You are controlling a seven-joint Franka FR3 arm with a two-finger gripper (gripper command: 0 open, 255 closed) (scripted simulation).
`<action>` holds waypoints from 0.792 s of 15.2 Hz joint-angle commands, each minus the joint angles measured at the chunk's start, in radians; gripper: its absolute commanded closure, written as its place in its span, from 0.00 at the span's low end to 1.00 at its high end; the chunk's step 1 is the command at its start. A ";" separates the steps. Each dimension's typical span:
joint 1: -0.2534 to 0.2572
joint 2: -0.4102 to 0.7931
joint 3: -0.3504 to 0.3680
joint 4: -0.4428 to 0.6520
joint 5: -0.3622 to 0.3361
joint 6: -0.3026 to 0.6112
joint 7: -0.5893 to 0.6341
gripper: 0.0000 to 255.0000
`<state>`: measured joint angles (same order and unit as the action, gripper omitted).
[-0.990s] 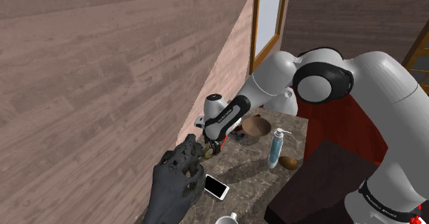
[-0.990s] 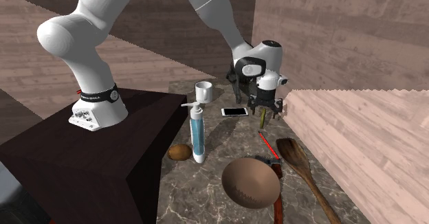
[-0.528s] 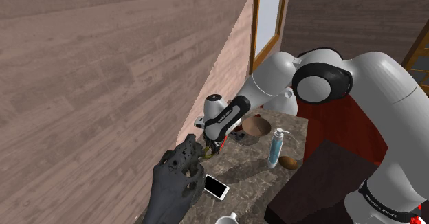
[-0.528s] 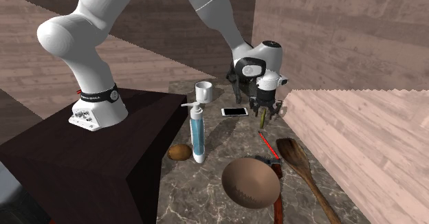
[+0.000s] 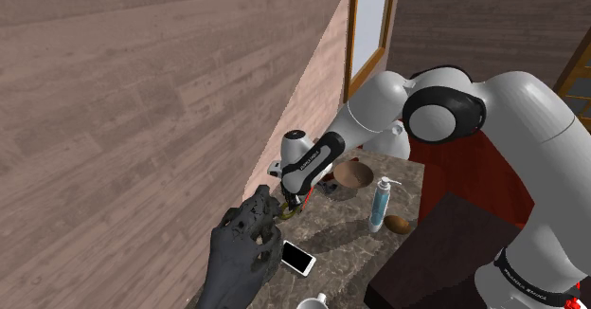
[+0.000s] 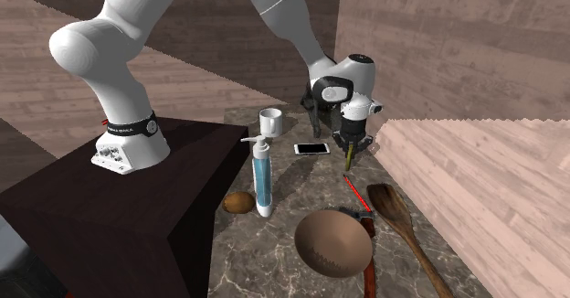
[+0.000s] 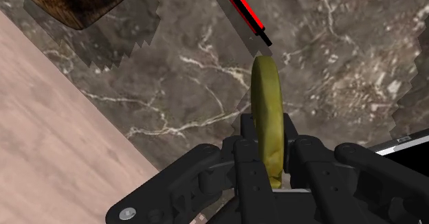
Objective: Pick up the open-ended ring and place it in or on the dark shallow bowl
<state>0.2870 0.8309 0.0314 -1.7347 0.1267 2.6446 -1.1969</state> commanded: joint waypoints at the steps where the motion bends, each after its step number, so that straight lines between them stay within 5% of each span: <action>1: 0.000 0.000 0.000 0.000 0.000 0.000 0.000 1.00; 12: 0.003 -0.125 -0.006 -0.045 -0.004 -0.079 0.011 1.00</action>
<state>0.2896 0.7180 0.0262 -1.7764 0.1228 2.5739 -1.1871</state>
